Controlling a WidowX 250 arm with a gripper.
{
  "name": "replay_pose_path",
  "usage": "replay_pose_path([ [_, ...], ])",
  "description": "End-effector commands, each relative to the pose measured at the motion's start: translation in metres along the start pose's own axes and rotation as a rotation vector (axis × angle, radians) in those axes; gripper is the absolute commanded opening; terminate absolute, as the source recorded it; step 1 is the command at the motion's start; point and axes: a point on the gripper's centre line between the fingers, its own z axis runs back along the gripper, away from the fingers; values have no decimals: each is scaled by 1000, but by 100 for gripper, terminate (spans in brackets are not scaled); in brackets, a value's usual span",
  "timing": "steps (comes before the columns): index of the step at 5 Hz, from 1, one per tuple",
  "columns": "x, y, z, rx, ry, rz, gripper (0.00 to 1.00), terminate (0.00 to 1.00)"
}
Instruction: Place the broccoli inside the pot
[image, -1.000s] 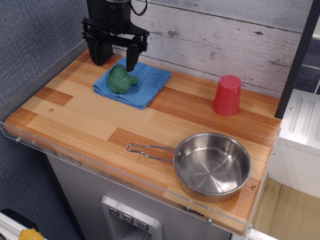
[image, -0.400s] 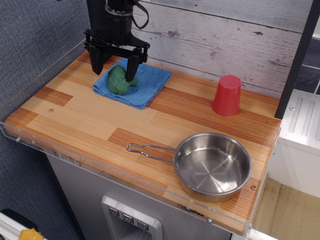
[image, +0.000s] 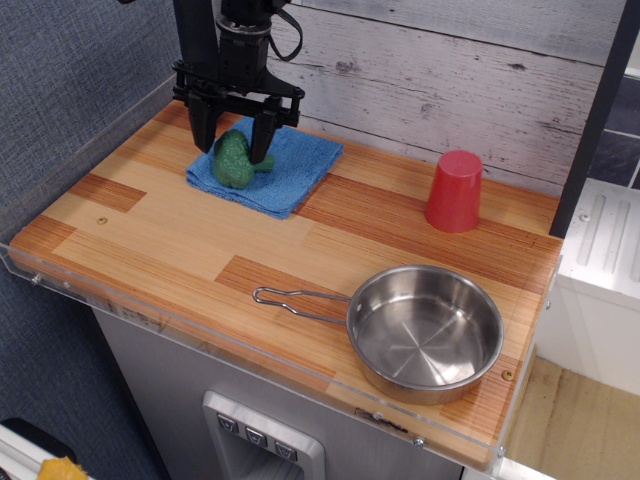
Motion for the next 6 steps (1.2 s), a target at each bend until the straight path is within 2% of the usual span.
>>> replay_pose_path([
  [1, 0, 6, 4, -38, -12, 27, 0, 0],
  [2, -1, 8, 5, -34, -13, 38, 0, 0],
  [3, -5, 12, 18, -25, -25, 36, 0, 0],
  [6, -15, 20, 48, -61, -86, 40, 0, 0],
])
